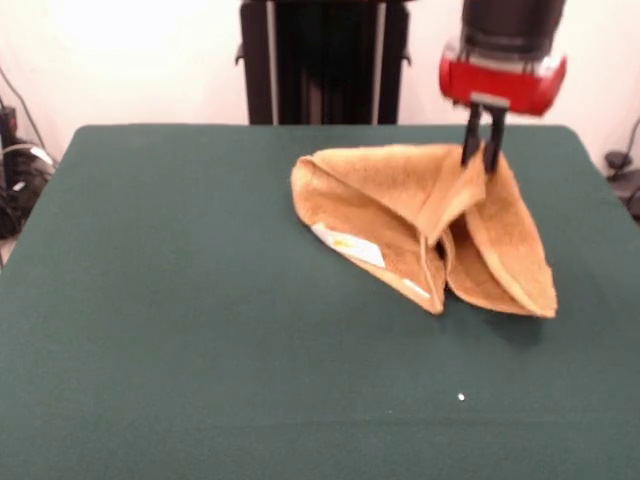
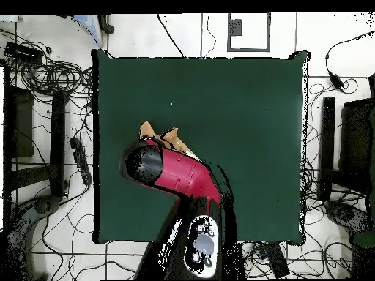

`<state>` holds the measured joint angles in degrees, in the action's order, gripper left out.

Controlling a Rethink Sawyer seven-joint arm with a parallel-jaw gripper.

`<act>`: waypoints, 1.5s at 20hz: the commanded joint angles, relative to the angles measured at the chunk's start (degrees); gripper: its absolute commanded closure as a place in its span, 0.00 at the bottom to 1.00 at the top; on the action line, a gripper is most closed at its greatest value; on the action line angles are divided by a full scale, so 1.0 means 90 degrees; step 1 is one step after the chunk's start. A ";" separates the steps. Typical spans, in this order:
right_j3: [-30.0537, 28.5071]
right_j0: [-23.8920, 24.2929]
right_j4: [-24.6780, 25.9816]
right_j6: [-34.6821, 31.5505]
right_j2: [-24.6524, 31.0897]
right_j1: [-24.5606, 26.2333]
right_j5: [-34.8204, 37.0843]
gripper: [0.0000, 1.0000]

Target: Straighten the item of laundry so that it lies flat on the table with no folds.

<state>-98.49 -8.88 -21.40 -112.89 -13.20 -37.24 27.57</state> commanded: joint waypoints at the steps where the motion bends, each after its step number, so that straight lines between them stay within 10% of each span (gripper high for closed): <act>1: -0.0599 -0.0214 0.0123 -0.1388 -0.0245 -0.0457 0.0877 1.00; 12: -0.2003 0.0651 -0.0134 -0.1002 0.0907 -0.0564 -0.1140 1.00; 30: -0.2250 0.1467 0.0092 -0.1134 0.1944 -0.0120 -0.2203 1.00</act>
<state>-111.99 3.58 -20.48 -112.89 -6.81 -43.28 14.71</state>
